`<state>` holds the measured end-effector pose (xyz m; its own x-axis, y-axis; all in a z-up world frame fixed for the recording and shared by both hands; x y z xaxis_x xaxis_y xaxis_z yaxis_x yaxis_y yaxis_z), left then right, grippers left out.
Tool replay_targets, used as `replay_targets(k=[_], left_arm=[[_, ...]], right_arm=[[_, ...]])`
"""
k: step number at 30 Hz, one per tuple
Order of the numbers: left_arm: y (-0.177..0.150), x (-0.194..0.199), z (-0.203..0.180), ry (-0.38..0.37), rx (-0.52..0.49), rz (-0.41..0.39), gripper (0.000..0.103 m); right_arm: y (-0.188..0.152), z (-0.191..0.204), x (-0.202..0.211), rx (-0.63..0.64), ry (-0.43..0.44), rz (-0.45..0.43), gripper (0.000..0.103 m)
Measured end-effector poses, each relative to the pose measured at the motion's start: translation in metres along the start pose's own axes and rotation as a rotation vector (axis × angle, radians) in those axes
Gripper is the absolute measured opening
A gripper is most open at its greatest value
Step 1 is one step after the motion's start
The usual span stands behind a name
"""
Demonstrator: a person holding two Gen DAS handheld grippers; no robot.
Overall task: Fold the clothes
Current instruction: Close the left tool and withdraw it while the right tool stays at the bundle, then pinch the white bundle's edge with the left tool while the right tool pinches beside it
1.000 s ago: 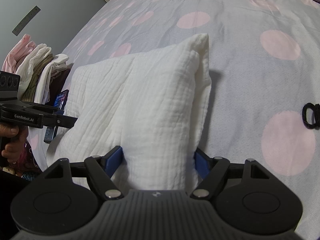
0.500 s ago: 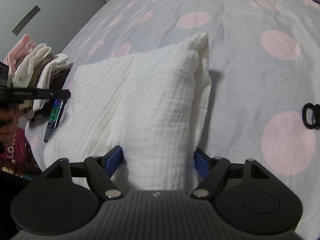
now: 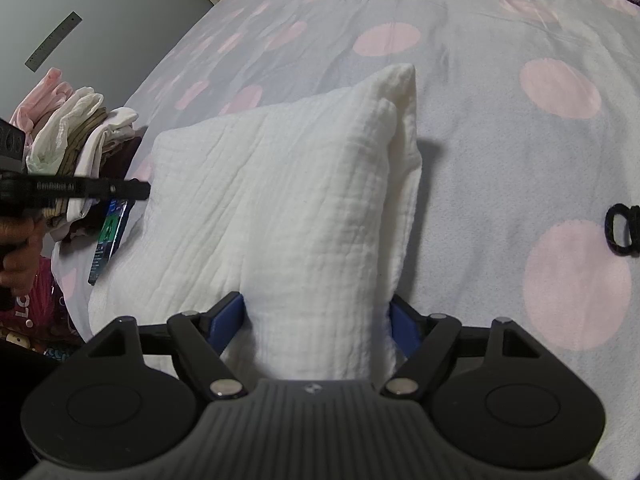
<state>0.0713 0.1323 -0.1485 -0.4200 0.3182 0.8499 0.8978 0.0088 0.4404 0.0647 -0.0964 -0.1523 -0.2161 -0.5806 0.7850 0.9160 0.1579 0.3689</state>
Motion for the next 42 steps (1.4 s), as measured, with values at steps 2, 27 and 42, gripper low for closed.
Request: replay_targets(k=[2,27,42], left_arm=[[0.002,0.002,0.007,-0.017,0.027,-0.005,0.005],[-0.032,-0.048,-0.001,-0.354,0.227,0.124,0.075],[-0.021,-0.059,-0.005,-0.430,0.322,0.117,0.081]], right_arm=[[0.000,0.000,0.000,0.001,0.000,0.000,0.079],[0.003,-0.008,0.002,-0.093,0.065,-0.004,0.080],[0.013,-0.014,-0.002,-0.283,0.132,-0.080,0.094]])
Point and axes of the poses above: each gripper's, at about its wrist camera, not at the fingertips, and x roughly against the way its jaws point, z to its left, y to its top, the point moved 9 cm from there along -x, roughly the way its jaws point, and after that the axes turned 6 degrees about -x, right-handed, at the moved point
